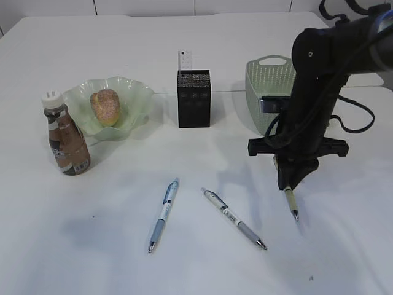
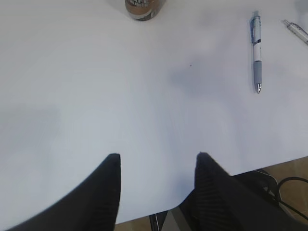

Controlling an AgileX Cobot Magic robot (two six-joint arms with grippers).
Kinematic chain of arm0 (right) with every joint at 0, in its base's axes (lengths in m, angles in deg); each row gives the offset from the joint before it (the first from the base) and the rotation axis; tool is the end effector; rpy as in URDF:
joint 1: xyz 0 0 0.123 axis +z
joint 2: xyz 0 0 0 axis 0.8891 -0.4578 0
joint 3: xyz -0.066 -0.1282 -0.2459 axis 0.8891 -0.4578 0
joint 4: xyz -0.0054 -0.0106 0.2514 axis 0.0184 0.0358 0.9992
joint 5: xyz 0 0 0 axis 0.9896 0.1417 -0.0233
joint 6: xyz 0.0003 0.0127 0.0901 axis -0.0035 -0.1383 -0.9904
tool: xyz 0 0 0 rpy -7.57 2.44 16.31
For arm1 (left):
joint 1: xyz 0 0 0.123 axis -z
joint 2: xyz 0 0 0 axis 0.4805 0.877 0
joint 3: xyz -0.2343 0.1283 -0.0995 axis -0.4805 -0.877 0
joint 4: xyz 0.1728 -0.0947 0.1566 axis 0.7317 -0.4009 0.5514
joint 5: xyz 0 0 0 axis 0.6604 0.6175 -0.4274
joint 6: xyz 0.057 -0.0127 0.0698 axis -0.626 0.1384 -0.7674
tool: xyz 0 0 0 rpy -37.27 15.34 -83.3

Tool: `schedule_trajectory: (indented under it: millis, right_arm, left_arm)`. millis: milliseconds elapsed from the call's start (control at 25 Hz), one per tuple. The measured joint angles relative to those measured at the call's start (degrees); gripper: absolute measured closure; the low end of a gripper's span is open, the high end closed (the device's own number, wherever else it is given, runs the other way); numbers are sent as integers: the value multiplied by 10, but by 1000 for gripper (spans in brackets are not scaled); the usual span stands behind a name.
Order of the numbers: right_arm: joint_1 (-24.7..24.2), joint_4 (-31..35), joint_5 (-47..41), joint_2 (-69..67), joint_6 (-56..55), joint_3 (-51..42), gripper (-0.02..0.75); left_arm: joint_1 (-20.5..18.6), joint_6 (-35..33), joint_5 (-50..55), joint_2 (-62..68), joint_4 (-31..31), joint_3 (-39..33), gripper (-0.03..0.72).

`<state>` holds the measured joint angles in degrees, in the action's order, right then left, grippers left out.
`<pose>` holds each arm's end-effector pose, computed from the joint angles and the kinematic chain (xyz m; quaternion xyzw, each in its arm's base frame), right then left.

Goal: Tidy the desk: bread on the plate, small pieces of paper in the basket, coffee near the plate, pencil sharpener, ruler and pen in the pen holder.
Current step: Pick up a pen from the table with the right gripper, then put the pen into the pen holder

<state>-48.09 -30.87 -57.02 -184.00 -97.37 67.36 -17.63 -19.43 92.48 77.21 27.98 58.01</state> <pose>0.3737 0.1044 0.1654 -0.0267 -0.9989 -0.0294 0.0254 0.1266 -0.0293 0.3677 0.0552 0.9587 -0.0620 0.2721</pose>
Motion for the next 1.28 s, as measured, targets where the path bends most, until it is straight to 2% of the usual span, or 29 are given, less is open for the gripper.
schedule_trajectory:
  millis: [440,720,920,1280]
  right_arm:
    - [0,26,-30,-1,114,124,622]
    - [0,39,8,-1,135,193,622]
    - [0,44,57,-2,156,214,622]
    - [0,94,257,-3,225,221,622]
  left_arm:
    - [0,0,0,0,0,0,336]
    - [0,0,0,0,-1,0,336]
    - [0,0,0,0,-1,0,336]
    - [0,0,-9,0,-1,0,336]
